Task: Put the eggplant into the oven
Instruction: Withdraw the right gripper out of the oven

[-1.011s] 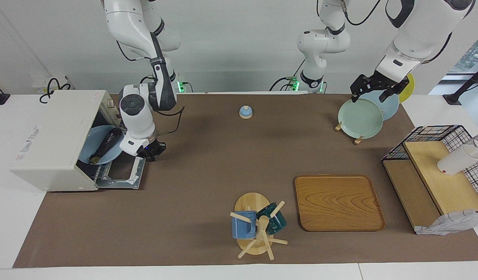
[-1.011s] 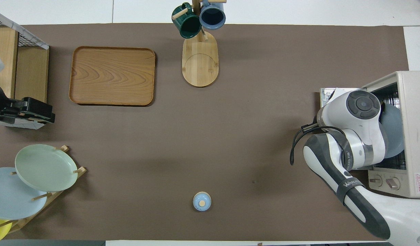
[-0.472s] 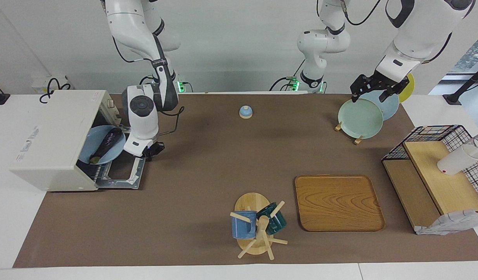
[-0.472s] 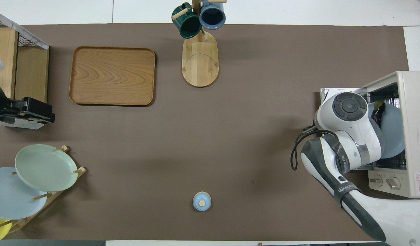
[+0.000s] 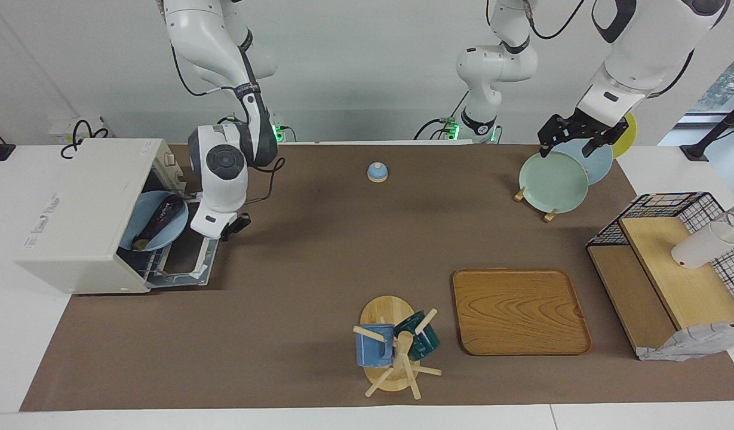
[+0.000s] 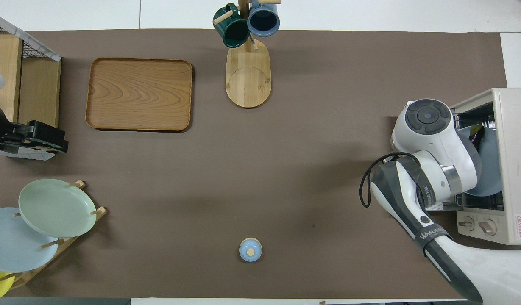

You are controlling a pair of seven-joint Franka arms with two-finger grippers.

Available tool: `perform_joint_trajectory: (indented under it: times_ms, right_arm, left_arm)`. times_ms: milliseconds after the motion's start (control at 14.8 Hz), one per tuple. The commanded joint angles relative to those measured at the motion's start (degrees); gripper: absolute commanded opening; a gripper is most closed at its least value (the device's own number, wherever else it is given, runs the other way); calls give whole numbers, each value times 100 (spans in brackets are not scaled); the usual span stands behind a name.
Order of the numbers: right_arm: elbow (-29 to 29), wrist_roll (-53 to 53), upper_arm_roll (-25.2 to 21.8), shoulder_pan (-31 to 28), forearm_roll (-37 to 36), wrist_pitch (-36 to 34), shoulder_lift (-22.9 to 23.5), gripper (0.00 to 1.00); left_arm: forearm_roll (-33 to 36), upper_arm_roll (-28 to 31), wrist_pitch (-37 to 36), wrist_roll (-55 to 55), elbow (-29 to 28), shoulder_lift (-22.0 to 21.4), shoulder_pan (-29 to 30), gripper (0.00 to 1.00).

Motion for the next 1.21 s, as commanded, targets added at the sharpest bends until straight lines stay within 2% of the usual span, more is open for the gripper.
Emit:
perform_joint_trajectory:
  times_ms: [0, 472, 809, 876, 1011, 1145]
  right_arm:
    - [263, -486, -152, -227, -318, -438, -338, 0]
    - [351, -1672, -170, -1061, -301, -702, -672, 0]
    - [377, -1990, -179, -1281, -187, -896, -839, 1]
    - [465, -1990, -153, -1264, -47, -1000, -857, 1]
    - [1130, -1938, -91, -1141, 348, -1788, -840, 3]
    - [1606, -1833, -73, -1018, 857, -2143, -822, 15]
  left_arm:
    - [-32, 11, 36, 4, -96, -127, 27, 100]
    - [-32, 11, 36, 4, -96, -127, 27, 100]
    - [-32, 11, 36, 4, -96, -127, 27, 100]
    - [-32, 11, 36, 4, -96, -127, 19, 100]
    - [-32, 11, 36, 4, -96, -127, 27, 100]
    - [-32, 11, 36, 4, -96, -127, 27, 100]
